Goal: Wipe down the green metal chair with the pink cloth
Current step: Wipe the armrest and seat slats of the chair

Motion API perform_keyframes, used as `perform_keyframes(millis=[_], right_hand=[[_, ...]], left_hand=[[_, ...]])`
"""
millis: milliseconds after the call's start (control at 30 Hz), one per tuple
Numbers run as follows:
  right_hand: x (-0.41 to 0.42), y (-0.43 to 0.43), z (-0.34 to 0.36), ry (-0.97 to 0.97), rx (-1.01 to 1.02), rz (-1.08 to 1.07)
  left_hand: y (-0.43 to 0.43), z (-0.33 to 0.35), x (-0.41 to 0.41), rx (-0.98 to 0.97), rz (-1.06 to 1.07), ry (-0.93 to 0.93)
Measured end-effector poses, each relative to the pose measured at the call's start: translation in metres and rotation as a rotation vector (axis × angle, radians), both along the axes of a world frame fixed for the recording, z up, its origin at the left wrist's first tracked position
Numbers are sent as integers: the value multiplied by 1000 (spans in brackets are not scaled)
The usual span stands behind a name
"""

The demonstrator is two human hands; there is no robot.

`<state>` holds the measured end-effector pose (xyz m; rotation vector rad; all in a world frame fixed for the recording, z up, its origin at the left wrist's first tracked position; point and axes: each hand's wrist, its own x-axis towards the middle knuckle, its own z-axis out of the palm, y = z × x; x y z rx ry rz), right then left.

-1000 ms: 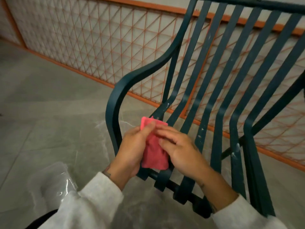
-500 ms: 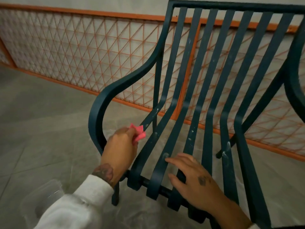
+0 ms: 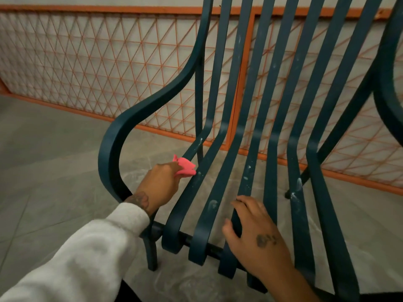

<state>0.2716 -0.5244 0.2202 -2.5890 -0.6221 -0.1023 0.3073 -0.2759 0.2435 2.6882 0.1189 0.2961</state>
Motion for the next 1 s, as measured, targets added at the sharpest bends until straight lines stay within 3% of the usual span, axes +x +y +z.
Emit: perform_keyframes(millis=[133, 300, 433, 767, 1000], right_hand=[[-1, 3, 0, 3, -35, -60], [-3, 4, -8, -43, -68, -118], [-1, 4, -9, -62, -85, -122], [5, 4, -14, -99, -41, -90], [4, 3, -17, -149, -12, -99]], left_hand=[[3, -3, 20, 3, 35, 28], [9, -10, -26, -52, -37, 14], [4, -10, -41, 13, -23, -15], [-7, -5, 81, 120, 1, 190], [-4, -3, 29, 140, -99, 136]])
